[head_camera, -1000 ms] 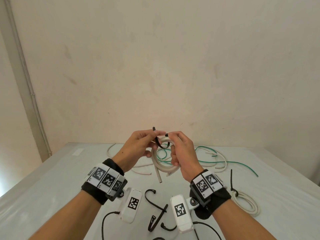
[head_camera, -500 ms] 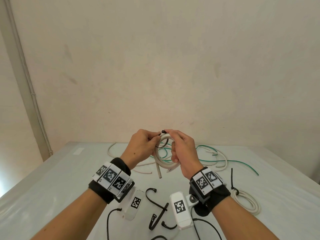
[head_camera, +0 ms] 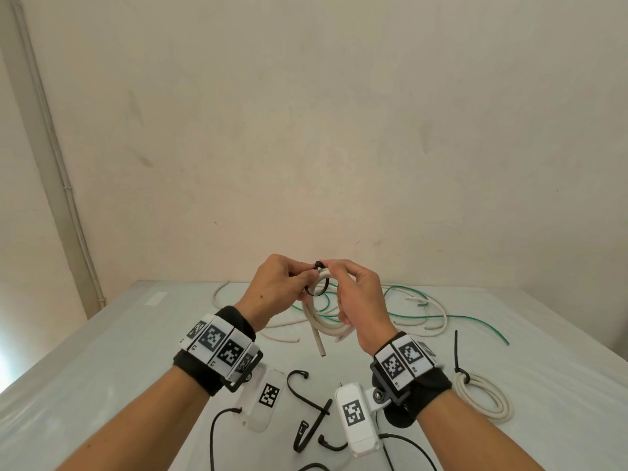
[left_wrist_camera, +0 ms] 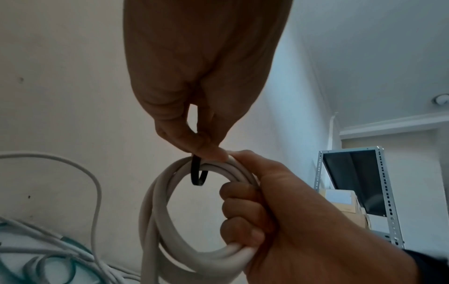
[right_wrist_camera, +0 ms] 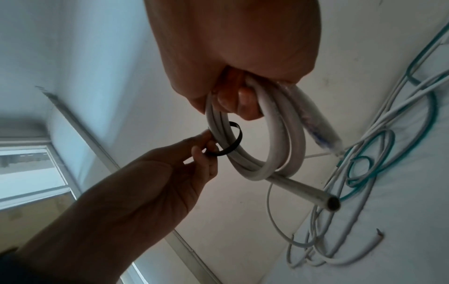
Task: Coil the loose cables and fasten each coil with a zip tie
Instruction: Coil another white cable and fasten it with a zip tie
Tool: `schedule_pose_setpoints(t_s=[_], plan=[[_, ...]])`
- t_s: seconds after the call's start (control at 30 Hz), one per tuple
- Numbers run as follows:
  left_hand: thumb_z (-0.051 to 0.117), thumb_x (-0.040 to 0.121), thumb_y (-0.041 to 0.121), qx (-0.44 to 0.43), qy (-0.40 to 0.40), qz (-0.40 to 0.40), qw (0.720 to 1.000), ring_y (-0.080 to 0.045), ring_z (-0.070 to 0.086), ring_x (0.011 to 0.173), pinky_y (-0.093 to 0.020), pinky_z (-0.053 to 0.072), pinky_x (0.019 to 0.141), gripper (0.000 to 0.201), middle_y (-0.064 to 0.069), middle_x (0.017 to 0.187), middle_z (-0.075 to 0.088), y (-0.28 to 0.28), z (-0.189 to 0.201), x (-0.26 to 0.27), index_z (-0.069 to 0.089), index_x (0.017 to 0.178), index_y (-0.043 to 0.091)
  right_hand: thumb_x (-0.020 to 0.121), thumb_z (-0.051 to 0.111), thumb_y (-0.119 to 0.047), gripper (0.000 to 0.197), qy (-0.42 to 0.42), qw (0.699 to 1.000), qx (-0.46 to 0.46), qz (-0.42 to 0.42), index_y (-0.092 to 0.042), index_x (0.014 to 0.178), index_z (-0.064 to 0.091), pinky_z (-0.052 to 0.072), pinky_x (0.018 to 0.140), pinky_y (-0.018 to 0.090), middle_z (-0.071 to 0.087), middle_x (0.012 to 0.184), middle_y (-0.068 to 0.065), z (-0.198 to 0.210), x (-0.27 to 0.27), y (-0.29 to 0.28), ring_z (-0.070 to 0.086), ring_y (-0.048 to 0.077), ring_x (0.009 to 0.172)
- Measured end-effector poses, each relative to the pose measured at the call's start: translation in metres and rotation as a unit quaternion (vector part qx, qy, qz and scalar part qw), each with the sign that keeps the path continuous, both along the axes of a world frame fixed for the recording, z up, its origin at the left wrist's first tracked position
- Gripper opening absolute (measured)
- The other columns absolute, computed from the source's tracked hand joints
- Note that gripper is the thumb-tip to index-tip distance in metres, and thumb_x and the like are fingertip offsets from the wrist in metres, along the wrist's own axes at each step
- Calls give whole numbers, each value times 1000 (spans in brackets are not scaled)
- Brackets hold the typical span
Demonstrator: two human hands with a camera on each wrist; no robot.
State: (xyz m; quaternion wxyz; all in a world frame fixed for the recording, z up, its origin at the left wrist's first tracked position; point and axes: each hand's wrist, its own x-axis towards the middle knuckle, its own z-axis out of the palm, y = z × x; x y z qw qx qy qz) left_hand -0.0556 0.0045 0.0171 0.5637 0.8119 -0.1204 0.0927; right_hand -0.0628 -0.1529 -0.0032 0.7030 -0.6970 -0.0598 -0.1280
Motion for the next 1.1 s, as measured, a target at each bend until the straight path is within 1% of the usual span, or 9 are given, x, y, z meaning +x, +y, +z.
schedule_pose_setpoints(t_s=[0.1,0.2,0.37,0.47,0.6,0.77,0.83,0.93,1.1], plan=[[66,99,8,-51,22,-24,998,-14,68,75,-29,64,78,16,-26,96,76,-2,0,-1,82,100,4,100,61,-34,20,-25,999,-36,-17,-29,95,80,33,49,26,40,43,-17,-3,0,-1,33,7,44],[67,98,3,-106,34,-29,993,-12,70,69,-21,61,72,16,-9,75,75,-3,1,-2,77,106,-6,101,61,-33,20,-60,995,-74,-18,-26,98,80,32,57,20,53,49,-24,-6,1,-3,48,-3,44],[69,95,-2,-230,64,-29,971,-13,67,63,-25,63,76,23,-16,79,61,-4,2,2,67,115,-14,101,59,-34,21,-98,986,-137,-9,-33,96,79,53,77,27,76,88,-19,-4,5,1,67,-2,81],[67,95,-3,-258,91,-44,961,-13,70,65,-22,62,76,17,-15,75,62,-4,7,3,71,107,-15,100,59,-36,21,-98,985,-141,3,-33,96,79,49,71,26,76,88,-17,2,9,-3,65,-3,75],[68,94,-3,-338,163,-51,926,-15,70,67,-17,60,66,20,-12,71,61,0,17,7,69,105,-20,100,60,-38,21,-122,975,-186,14,-33,98,79,55,89,33,77,93,-17,11,13,-9,70,4,94],[73,91,4,-263,195,-43,944,-12,61,61,-20,57,54,3,-6,69,63,3,31,7,71,90,5,100,62,-36,19,-133,971,-195,25,-30,95,79,54,94,37,77,94,-16,19,16,-16,71,10,95],[77,89,10,-194,197,-37,960,-10,57,61,-19,50,50,7,1,71,66,7,34,8,73,90,15,100,63,-35,18,-134,972,-193,30,-28,95,79,55,90,35,78,94,-15,21,16,-20,71,13,91],[79,88,12,-164,174,-31,971,-8,55,68,-21,43,59,8,7,77,68,7,36,12,75,91,19,100,64,-34,18,-113,975,-187,35,-26,96,79,44,57,22,74,78,-19,27,14,-21,56,9,52],[76,89,7,-223,80,14,971,-12,56,78,-26,39,71,9,2,85,71,9,42,24,75,82,13,100,64,-34,18,-83,974,-204,58,-25,97,79,39,53,25,64,59,-21,25,11,-17,49,11,48]])
